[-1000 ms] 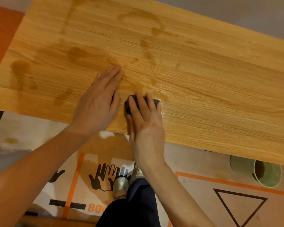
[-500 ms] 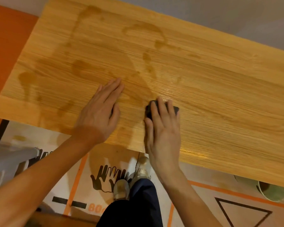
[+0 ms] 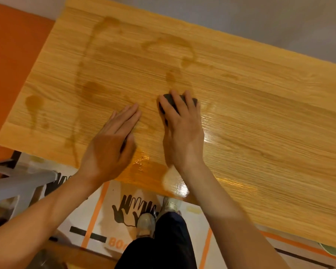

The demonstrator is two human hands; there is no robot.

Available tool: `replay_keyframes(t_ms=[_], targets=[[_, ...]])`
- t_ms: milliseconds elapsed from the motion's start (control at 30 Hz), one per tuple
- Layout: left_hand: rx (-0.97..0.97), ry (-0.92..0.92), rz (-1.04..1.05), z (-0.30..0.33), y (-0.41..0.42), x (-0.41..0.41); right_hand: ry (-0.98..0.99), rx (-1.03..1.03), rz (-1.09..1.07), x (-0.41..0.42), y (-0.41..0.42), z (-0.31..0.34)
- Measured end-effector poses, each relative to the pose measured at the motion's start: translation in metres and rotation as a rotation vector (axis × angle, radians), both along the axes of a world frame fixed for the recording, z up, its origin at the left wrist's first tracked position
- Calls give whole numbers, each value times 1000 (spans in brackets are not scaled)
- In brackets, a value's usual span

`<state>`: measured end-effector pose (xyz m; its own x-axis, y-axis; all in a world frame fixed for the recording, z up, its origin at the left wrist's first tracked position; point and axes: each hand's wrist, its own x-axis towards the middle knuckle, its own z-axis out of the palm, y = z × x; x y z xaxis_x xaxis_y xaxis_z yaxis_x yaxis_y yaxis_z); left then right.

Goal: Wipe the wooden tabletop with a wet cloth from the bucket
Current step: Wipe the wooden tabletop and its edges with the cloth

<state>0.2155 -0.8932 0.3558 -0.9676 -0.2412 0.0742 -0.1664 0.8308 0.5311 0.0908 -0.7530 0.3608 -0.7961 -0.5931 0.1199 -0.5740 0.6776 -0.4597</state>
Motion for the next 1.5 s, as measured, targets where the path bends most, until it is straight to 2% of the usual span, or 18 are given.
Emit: replay_keyframes(t_ms=[133,233,300,400,500,633,733,800,867,967,1033,1133,1233,1333,1400,1500], targets=[[33,5,-11,-2,-1,1,-81,-80,26,38,24,2],[14,14,-15,-1,-1,1,-131,-62,209,89,67,7],[6,15,-12,1,0,0,-89,-40,302,73,69,8],[14,21,-4,3,-2,-2,-34,-2,260,13,30,7],[16,34,-1,5,0,0,-16,-52,94,-31,-9,6],[27,10,-2,6,-1,0,-63,-63,52,18,24,4],[31,-12,-14,6,-2,-2,-94,4,210,71,80,13],[26,-25,-23,6,-2,-2,-51,65,319,62,91,14],[22,-33,-27,5,-3,-3,-47,79,247,27,72,13],[6,-39,-43,4,-5,-2,-68,7,-6,-39,28,9],[9,-37,-40,4,-5,-3,-58,-21,-77,-51,18,7],[15,-32,-34,4,-4,-2,-93,-30,-80,2,47,10],[13,-24,-39,4,-5,-2,-140,-16,19,54,84,16],[18,-28,-40,4,-5,-3,-124,41,96,19,86,16],[7,-32,-40,4,-6,-3,-108,69,-4,-26,68,14],[10,-40,-52,3,-5,-1,-89,6,-198,-64,50,13]])
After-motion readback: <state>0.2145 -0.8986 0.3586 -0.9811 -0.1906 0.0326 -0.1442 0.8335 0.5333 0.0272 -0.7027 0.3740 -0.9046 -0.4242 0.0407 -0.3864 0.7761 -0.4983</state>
